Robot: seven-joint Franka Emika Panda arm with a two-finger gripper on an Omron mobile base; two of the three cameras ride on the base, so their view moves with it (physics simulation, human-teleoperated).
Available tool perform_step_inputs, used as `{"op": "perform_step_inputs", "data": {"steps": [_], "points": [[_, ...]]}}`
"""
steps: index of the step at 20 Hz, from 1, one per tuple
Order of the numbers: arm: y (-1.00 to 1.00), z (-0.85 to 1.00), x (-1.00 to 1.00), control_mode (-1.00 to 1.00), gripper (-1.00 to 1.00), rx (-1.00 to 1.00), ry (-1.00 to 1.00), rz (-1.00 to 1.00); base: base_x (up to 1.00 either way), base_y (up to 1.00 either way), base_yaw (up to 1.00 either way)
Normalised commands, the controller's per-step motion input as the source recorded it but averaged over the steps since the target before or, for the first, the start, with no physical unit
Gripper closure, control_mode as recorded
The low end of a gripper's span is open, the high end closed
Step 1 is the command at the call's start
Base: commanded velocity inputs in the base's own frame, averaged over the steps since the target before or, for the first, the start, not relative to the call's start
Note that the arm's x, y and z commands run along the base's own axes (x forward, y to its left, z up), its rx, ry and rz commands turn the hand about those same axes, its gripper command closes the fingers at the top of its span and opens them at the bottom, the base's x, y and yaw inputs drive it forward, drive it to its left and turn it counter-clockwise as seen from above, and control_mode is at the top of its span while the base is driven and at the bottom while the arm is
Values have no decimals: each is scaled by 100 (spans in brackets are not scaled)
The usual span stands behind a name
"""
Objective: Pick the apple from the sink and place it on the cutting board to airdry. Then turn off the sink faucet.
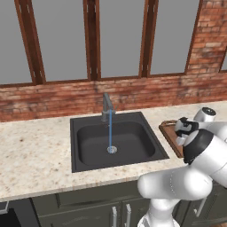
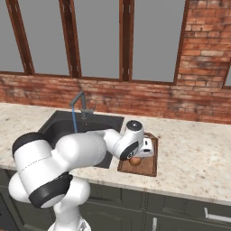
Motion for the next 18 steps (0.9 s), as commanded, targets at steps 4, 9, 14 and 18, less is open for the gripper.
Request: {"op": "perform_step_inputs", "data": {"steps": [4, 9, 14, 18], "points": [[0, -9, 1, -100, 100, 0, 0, 0, 0, 0, 0], [0, -6, 0, -100, -100, 0, 0, 0, 0, 0, 0], [0, -2, 0, -100, -100, 0, 0, 0, 0, 0, 0], [-1, -1, 0, -100, -100, 0, 0, 0, 0, 0, 0]]}}
